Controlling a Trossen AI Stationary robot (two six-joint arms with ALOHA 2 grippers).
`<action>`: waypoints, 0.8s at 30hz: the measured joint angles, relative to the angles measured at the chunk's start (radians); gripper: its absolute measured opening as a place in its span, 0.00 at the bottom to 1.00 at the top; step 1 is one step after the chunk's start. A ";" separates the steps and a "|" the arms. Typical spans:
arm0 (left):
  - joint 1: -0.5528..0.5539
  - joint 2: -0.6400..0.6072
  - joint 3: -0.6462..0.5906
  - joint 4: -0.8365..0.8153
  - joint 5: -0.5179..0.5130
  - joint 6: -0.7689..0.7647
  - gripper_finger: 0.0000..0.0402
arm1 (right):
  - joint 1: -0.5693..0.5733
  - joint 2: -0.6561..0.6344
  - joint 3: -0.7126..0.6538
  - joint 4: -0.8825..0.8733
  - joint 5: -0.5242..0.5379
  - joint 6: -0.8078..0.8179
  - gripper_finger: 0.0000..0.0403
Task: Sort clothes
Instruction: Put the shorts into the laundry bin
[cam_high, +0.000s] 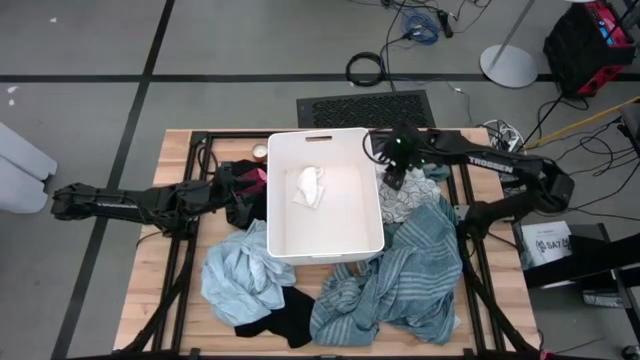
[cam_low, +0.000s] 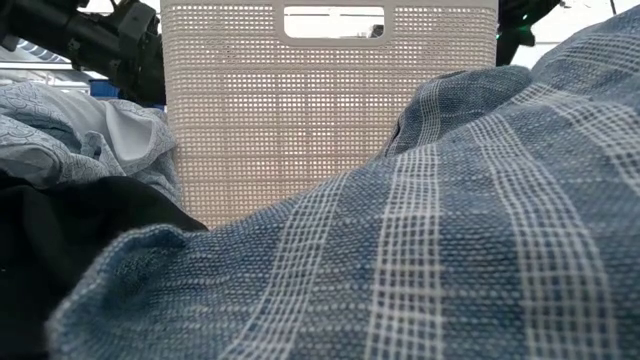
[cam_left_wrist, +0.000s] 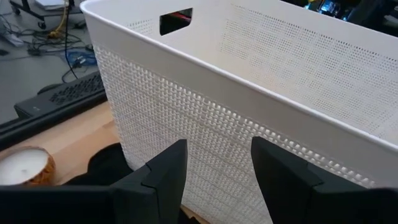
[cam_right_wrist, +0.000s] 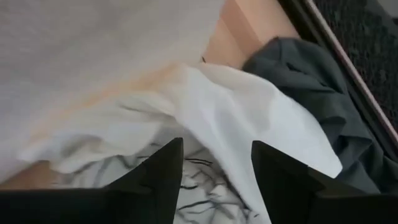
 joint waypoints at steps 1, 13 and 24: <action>0.000 0.000 0.000 0.000 0.000 -0.007 0.47 | -0.012 0.017 0.000 0.000 0.000 -0.015 0.44; 0.000 0.000 0.000 0.000 0.000 -0.025 0.47 | -0.030 0.206 0.000 0.057 -0.023 -0.206 0.44; 0.000 0.000 0.000 -0.001 0.001 -0.025 0.47 | -0.030 0.222 0.000 0.061 -0.022 -0.240 0.18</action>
